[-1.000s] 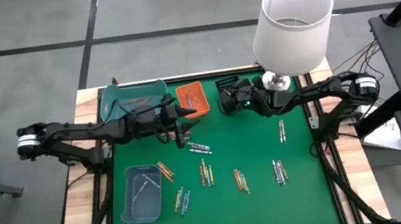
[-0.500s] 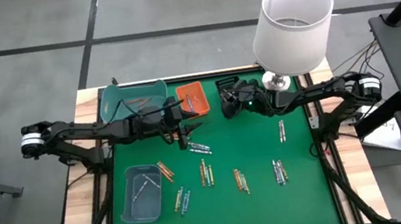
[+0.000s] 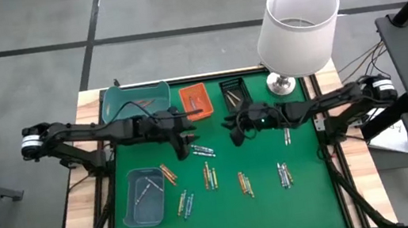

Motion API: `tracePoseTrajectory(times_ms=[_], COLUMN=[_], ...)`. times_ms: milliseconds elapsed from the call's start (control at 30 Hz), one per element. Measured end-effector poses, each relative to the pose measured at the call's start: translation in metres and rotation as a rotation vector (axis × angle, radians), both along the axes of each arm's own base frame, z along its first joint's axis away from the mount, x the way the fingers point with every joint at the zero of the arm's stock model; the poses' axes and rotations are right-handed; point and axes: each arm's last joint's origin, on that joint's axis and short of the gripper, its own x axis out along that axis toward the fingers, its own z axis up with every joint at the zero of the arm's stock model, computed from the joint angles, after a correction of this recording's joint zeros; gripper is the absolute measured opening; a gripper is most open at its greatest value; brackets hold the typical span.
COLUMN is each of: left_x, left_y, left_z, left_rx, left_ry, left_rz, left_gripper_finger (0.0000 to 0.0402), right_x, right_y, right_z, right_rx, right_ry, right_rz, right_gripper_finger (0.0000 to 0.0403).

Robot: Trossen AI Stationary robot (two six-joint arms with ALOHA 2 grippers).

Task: Sort crayons
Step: Put the blue crayon into the orange bin

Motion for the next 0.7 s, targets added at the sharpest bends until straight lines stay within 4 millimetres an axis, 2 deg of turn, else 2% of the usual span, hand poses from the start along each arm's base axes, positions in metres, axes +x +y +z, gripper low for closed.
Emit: tracePoseTrajectory(times_ms=[367, 500, 700], left_x=[-0.005, -0.005, 0.002], left_y=[-0.032, -0.044, -0.058], left_z=[-0.013, -0.017, -0.022], left_rx=[-0.055, -0.123, -0.276], left_ry=[0.143, 0.167, 0.200], left_rz=[-0.075, -0.121, -0.102], left_gripper_finger=[0.0150, 0.0150, 0.0150], right_x=[-0.012, -0.015, -0.016], right_y=[0.041, 0.048, 0.052], right_z=[-0.008, -0.010, -0.010], right_rx=[0.092, 0.173, 0.236], right_ry=[0.135, 0.179, 0.190], right_rz=[0.097, 0.163, 0.254], right_gripper_finger=[0.0103, 0.0100, 0.0102])
